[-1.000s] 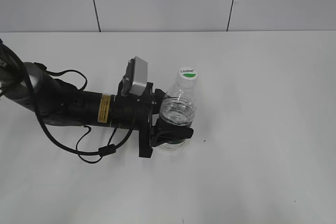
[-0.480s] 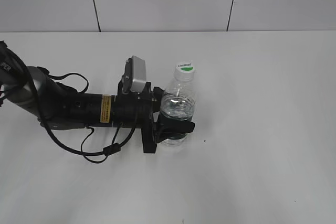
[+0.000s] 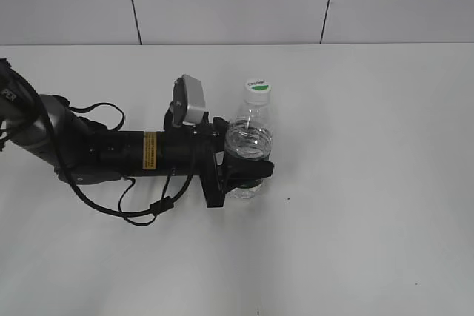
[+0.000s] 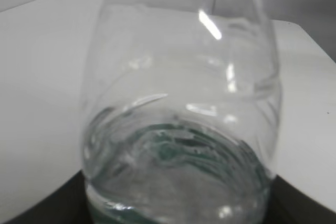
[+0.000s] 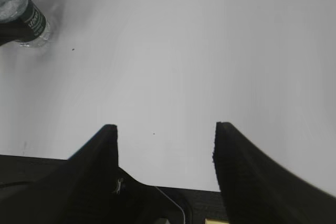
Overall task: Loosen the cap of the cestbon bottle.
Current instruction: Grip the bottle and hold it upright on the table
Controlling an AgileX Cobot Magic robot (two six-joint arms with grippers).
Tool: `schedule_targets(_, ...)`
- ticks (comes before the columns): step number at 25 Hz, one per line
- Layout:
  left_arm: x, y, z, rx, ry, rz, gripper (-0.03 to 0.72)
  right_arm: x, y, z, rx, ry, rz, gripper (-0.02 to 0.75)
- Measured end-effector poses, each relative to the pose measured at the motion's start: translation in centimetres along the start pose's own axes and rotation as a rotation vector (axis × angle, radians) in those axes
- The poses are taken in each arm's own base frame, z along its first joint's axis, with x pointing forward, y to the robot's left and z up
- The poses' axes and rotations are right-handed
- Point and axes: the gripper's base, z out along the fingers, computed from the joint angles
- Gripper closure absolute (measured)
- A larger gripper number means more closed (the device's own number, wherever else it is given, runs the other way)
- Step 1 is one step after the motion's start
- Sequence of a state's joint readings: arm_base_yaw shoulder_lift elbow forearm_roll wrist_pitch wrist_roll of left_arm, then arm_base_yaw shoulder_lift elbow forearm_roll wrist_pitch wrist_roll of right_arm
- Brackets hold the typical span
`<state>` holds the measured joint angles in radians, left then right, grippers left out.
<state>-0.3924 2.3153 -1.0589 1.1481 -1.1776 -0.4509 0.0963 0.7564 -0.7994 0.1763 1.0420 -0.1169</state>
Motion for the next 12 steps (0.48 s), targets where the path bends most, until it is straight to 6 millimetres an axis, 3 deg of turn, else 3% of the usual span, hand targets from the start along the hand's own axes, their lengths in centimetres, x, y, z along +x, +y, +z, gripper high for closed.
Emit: schedule_targets(12, 0.1, -0.4, 0.0, 0.043, 0.002, 0.034, 0.283, -9.9, 2.0, 4.7, -0.247, 0.257, 0.224, 0.295)
